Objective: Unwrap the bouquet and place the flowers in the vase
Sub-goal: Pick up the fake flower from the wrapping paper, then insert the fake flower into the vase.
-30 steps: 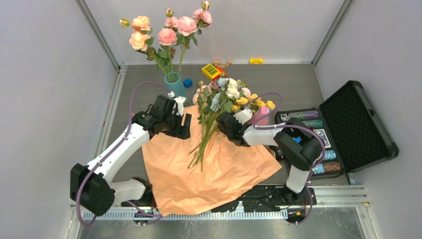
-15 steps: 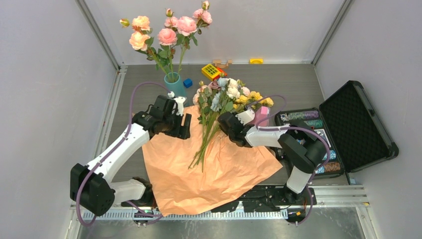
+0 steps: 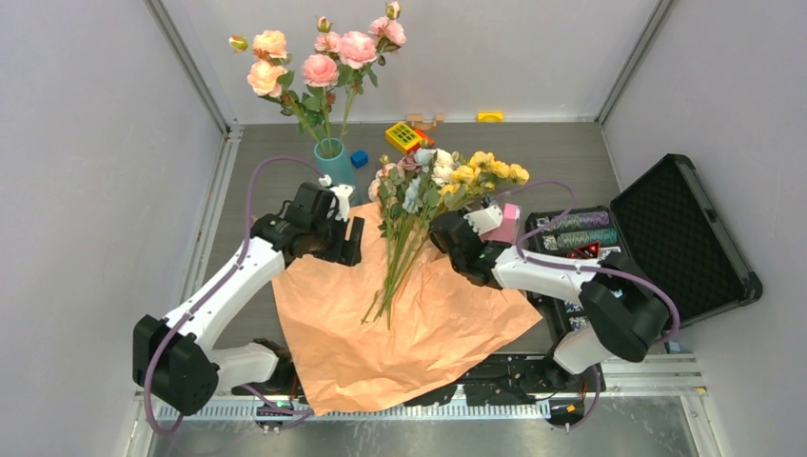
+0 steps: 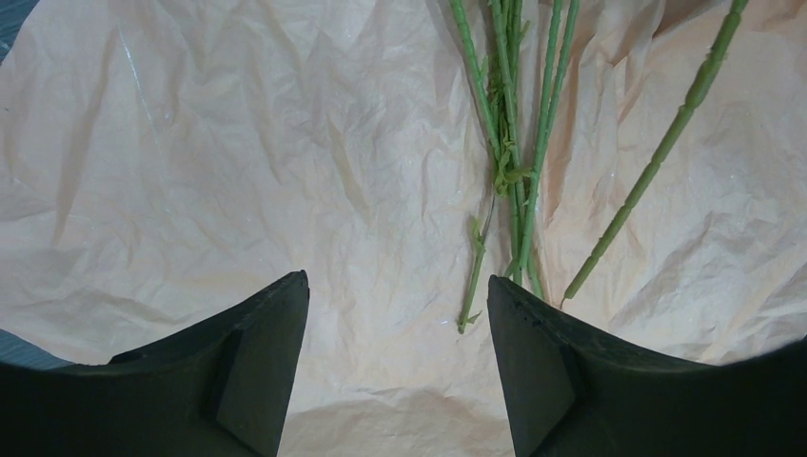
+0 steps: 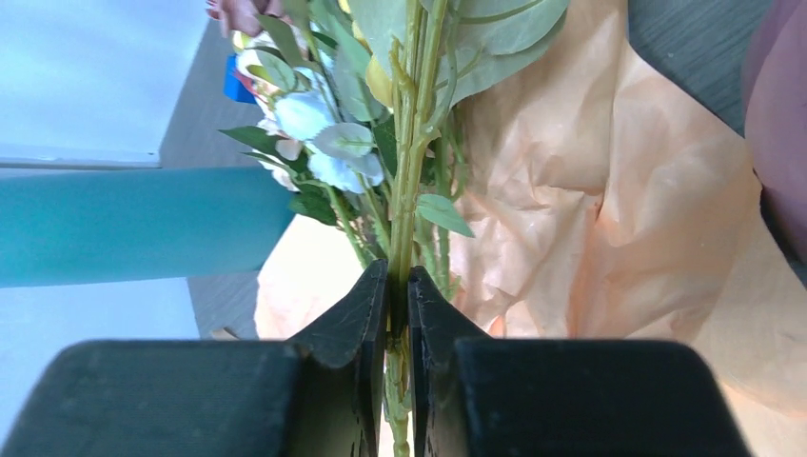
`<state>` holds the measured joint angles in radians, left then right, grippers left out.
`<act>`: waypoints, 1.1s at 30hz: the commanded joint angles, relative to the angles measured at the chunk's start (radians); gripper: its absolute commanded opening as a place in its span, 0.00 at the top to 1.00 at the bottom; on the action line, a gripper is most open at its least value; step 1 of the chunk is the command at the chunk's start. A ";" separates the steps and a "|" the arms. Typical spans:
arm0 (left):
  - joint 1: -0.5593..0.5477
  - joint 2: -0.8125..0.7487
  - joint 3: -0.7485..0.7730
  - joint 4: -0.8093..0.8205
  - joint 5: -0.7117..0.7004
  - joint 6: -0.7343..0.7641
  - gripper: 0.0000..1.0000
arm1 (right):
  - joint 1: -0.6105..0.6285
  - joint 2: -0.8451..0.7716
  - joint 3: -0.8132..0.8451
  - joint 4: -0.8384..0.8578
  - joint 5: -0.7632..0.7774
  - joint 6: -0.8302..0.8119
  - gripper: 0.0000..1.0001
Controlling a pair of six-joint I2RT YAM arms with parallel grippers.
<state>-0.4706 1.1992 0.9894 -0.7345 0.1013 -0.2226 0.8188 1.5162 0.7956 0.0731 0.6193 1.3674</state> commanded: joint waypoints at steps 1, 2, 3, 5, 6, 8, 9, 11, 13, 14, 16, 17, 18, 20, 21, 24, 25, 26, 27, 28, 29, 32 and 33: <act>0.006 -0.048 -0.005 -0.001 -0.030 0.020 0.29 | -0.001 -0.110 -0.012 -0.014 0.118 -0.027 1.00; 0.006 -0.054 -0.006 -0.002 -0.035 0.020 0.29 | -0.001 -0.124 -0.013 -0.024 0.133 -0.032 1.00; 0.006 -0.062 -0.008 0.000 -0.039 0.020 0.29 | -0.001 -0.151 -0.016 -0.029 0.139 -0.042 1.00; 0.006 -0.081 -0.010 0.002 -0.049 0.017 0.28 | -0.001 -0.192 -0.012 -0.046 0.161 -0.073 1.00; 0.006 -0.090 -0.010 0.005 -0.056 0.010 0.28 | -0.001 -0.205 -0.011 -0.056 0.173 -0.087 1.00; 0.006 -0.111 -0.009 0.014 -0.051 -0.011 0.28 | 0.000 -0.253 0.000 -0.065 0.184 -0.138 1.00; 0.006 -0.127 -0.009 0.022 -0.043 -0.025 0.28 | -0.001 -0.263 0.010 -0.066 0.183 -0.184 1.00; 0.006 -0.149 -0.002 0.037 -0.018 -0.060 0.28 | -0.001 -0.288 0.037 -0.067 0.171 -0.274 1.00; 0.006 -0.174 0.011 0.051 0.002 -0.098 0.28 | -0.001 -0.307 0.064 -0.066 0.140 -0.370 1.00; 0.006 -0.183 0.023 0.053 0.010 -0.122 0.28 | -0.002 -0.319 0.070 -0.053 0.107 -0.438 1.00; 0.006 -0.203 0.064 0.053 0.029 -0.159 0.28 | -0.001 -0.341 0.080 -0.003 0.024 -0.548 1.00; 0.006 -0.214 0.080 0.055 0.044 -0.177 0.28 | -0.001 -0.348 0.084 0.029 -0.043 -0.580 1.00; 0.006 -0.225 0.099 0.062 0.059 -0.199 0.28 | -0.001 -0.362 0.085 0.045 -0.079 -0.633 1.00; 0.005 -0.248 0.122 0.091 0.102 -0.250 0.28 | -0.001 -0.380 0.089 0.095 -0.216 -0.705 1.00; 0.006 -0.260 0.128 0.117 0.126 -0.278 0.28 | -0.001 -0.385 0.091 0.122 -0.302 -0.723 1.00; 0.006 -0.281 0.132 0.222 0.234 -0.374 0.26 | -0.001 -0.404 0.108 0.150 -0.460 -0.734 1.00; 0.005 -0.284 0.131 0.254 0.271 -0.408 0.26 | 0.000 -0.405 0.121 0.160 -0.538 -0.731 1.00; 0.005 -0.285 0.127 0.287 0.299 -0.443 0.25 | 0.003 -0.405 0.135 0.166 -0.571 -0.723 1.00; 0.005 -0.286 0.122 0.325 0.327 -0.482 0.25 | 0.006 -0.404 0.140 0.175 -0.639 -0.719 1.00; 0.004 -0.290 0.112 0.364 0.349 -0.516 0.24 | 0.015 -0.400 0.149 0.180 -0.660 -0.713 1.00; 0.004 -0.293 0.100 0.407 0.364 -0.553 0.23 | 0.020 -0.395 0.153 0.187 -0.694 -0.711 1.00; 0.003 -0.299 0.066 0.500 0.386 -0.632 0.20 | 0.053 -0.380 0.164 0.211 -0.745 -0.716 1.00; 0.003 -0.297 0.061 0.515 0.393 -0.644 0.20 | 0.060 -0.371 0.168 0.222 -0.766 -0.720 1.00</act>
<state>-0.4709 0.9131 1.0779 -0.4072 0.3996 -0.7231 0.8452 1.1412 0.9115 0.1905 0.0067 0.6823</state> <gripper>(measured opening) 0.792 0.157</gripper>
